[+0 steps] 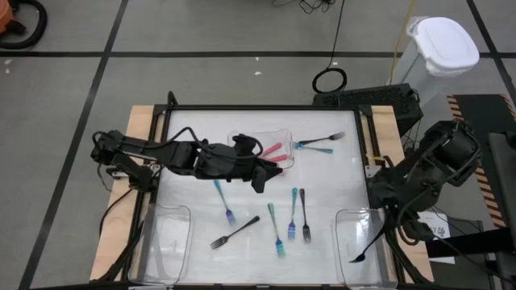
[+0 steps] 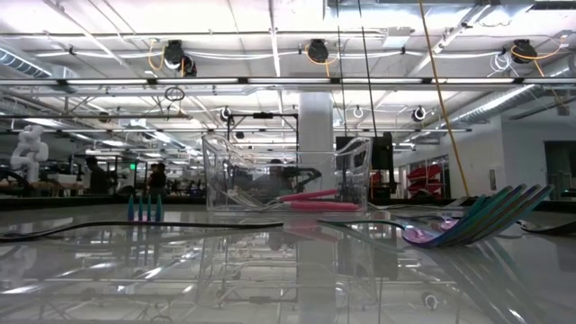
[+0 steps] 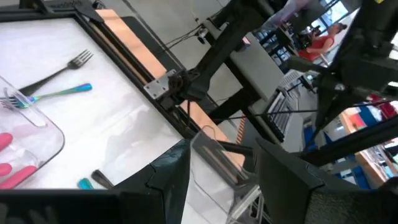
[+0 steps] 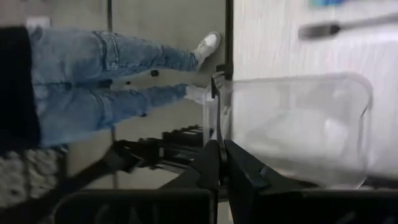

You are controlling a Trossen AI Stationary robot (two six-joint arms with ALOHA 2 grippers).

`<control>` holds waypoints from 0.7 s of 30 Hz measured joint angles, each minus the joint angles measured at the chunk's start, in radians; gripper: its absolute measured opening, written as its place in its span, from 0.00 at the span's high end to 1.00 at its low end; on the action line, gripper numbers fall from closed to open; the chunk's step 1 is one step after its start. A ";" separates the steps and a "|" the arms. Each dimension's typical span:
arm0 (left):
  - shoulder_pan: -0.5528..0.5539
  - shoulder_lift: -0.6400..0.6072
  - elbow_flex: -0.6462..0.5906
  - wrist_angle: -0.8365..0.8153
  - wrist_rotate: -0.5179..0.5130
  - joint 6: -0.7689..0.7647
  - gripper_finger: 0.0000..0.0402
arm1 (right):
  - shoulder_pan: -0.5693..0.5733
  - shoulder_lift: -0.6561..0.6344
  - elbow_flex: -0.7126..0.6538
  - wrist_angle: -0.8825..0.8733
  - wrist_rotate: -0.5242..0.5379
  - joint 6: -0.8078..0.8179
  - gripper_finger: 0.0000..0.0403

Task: Sort silverware by color (type)
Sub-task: Put the black fork into the right transparent bin

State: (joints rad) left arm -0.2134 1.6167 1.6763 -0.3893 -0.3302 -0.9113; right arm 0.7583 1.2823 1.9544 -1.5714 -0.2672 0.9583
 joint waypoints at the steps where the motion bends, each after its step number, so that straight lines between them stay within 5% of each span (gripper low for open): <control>1: 0.000 0.004 0.000 -0.005 0.002 0.001 0.56 | 0.007 0.000 -0.002 0.001 0.000 0.052 0.98; 6: 0.014 0.027 -0.001 -0.002 0.039 0.014 0.56 | 0.031 0.002 -0.064 0.001 -0.018 0.307 0.98; 12: 0.013 0.025 -0.001 0.016 0.066 0.067 0.56 | 0.037 0.002 -0.226 0.011 -0.176 0.551 0.98; 21: 0.003 0.022 -0.001 0.012 0.215 0.139 0.56 | 0.035 0.002 -0.514 0.291 -0.361 0.916 0.98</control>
State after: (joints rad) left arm -0.2100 1.6390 1.6749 -0.3776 -0.1150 -0.7719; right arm 0.7937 1.2842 1.4403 -1.2808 -0.6285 1.8745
